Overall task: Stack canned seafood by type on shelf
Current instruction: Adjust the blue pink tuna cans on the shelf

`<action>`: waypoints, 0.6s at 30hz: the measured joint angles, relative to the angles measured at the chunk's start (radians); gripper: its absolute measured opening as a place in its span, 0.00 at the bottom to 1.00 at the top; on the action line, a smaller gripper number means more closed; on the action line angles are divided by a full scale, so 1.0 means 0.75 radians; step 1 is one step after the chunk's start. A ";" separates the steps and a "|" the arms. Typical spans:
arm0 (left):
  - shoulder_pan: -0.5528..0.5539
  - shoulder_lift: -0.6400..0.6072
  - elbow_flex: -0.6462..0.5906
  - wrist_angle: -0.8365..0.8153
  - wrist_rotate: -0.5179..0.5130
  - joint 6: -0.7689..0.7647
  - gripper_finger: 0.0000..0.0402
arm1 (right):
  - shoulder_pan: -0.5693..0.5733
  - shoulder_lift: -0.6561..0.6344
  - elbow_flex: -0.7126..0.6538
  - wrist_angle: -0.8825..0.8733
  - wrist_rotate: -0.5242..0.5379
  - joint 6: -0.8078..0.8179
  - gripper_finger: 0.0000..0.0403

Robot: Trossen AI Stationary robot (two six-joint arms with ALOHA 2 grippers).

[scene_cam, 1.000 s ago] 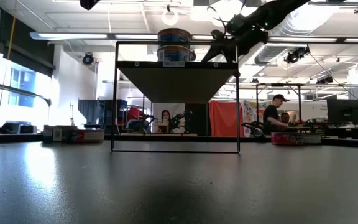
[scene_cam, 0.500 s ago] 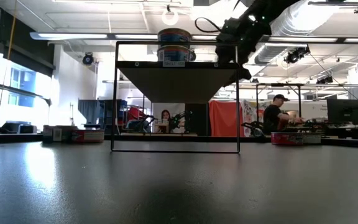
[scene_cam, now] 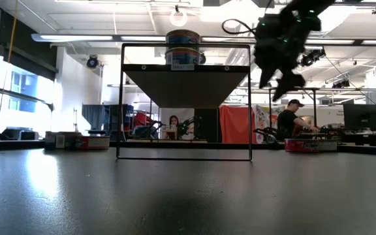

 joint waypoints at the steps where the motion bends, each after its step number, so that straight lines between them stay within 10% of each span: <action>1: 0.016 0.019 0.000 0.014 0.001 -0.001 0.00 | 0.024 -0.033 -0.064 0.033 -0.002 0.039 0.76; 13: 0.226 0.114 -0.001 0.776 0.149 0.178 0.00 | 0.218 -0.284 -0.354 0.424 0.046 0.101 0.76; 18: 0.361 0.114 0.000 0.774 0.105 -0.011 0.00 | 0.253 -0.292 -0.354 0.573 0.112 0.038 0.76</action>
